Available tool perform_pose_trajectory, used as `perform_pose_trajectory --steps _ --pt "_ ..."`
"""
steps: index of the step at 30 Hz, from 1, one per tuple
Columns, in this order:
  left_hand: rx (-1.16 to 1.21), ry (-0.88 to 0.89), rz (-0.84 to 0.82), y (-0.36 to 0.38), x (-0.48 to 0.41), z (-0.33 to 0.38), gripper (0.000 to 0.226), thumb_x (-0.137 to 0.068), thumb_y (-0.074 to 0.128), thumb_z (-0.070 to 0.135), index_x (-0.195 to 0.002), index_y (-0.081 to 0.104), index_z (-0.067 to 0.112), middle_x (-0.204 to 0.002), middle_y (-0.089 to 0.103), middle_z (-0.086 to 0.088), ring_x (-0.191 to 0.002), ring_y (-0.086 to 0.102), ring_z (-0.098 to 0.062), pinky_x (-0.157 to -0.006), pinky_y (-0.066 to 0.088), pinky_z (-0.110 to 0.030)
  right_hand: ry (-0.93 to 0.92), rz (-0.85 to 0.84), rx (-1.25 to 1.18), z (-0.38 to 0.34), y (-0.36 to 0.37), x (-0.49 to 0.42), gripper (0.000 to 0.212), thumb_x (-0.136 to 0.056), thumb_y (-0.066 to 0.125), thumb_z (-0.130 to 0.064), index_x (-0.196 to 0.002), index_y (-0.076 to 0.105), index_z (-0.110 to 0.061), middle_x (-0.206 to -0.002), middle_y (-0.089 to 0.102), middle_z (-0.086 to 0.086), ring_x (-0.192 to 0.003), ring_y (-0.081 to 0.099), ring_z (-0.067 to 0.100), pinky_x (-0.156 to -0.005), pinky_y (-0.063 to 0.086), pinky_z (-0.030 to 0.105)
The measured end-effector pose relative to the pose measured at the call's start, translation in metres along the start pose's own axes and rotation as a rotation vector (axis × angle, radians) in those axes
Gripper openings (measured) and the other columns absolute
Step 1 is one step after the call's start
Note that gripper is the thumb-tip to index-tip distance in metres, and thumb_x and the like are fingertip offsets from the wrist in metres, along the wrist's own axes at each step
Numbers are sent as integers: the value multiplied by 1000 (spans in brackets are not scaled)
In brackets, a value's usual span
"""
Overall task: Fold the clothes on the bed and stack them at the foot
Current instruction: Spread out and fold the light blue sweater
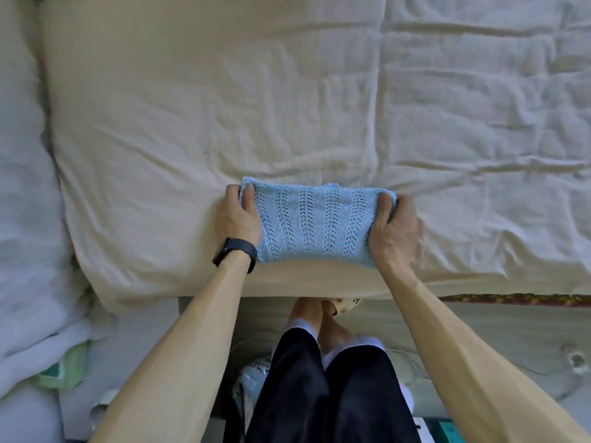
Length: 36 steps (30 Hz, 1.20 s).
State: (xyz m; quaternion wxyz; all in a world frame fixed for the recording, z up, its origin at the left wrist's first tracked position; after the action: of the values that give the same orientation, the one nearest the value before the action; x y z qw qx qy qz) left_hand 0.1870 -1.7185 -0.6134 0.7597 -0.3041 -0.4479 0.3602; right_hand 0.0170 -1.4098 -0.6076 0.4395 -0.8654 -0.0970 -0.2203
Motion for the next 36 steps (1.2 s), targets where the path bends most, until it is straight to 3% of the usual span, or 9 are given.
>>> perform_pose_trajectory --steps 5,8,13,15,21,25,30,33,36 --pt "6 -7 51 3 10 11 46 -97 55 53 -118 55 12 -111 56 -12 -99 52 -28 -80 39 -31 14 -68 4 -1 2 -3 44 -102 43 -59 -114 57 -19 -109 52 -3 -99 48 18 -82 34 34" --pt "206 -121 58 -2 27 0 64 -89 63 59 -126 49 8 -116 59 -5 -100 58 -23 -81 47 -33 145 -165 -124 15 -3 3 59 -91 53 -71 -118 56 -19 -116 61 2 -109 59 22 -95 48 46" --pt "253 -337 -206 21 41 -32 62 -93 55 61 -136 49 17 -124 62 -3 -98 60 -24 -85 47 -34 367 -397 -311 34 13 17 71 -86 57 -77 -130 56 -21 -115 66 -5 -108 65 18 -92 53 43" --pt "198 -265 -224 23 35 -19 58 -96 45 64 -136 51 22 -121 65 1 -103 63 -24 -88 51 -39 341 -366 -262 27 17 16 63 -89 49 -77 -128 58 -28 -110 65 -10 -99 63 12 -81 49 34" --pt "144 27 -112 15 28 40 34 -101 41 58 -118 52 31 -80 54 24 -63 52 12 -53 34 -10 186 -221 -242 1 17 11 40 -97 42 -71 -104 52 -32 -94 60 -14 -84 57 2 -68 39 26" --pt "56 141 -10 -16 30 73 37 -102 38 58 -124 54 33 -77 56 9 -69 49 -16 -63 36 -26 48 -99 -172 -11 -35 3 38 -101 42 -63 -83 47 -30 -80 57 -6 -73 52 1 -58 32 18" --pt "143 259 -14 -50 68 156 28 -101 42 56 -114 55 34 -72 56 6 -70 48 -23 -63 33 -29 -24 100 -214 -31 -148 14 40 -98 41 -65 -77 45 -31 -74 55 -7 -68 50 -4 -57 34 12" --pt "151 256 -181 -51 100 207 32 -100 44 58 -110 55 29 -78 60 8 -71 53 -19 -63 38 -24 13 163 -271 -26 -217 32 46 -97 40 -70 -79 46 -29 -74 56 -4 -71 52 6 -59 36 25" --pt "294 21 -602 -13 159 238 51 -96 54 60 -116 59 14 -115 69 -8 -100 65 -27 -95 52 -39 70 192 -387 -4 -287 49 46 -94 42 -73 -90 56 -30 -84 63 -5 -82 60 13 -68 41 34"
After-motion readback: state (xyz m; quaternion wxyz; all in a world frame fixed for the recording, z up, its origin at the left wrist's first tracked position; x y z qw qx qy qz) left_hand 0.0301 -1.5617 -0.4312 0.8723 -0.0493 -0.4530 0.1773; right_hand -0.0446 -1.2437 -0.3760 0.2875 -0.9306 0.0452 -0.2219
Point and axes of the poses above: each hand's wrist, its own x-axis away from the middle knuckle, its own y-axis out of the palm, z = x × y, the point moved 10 cm from there along -x, towards the middle knuckle
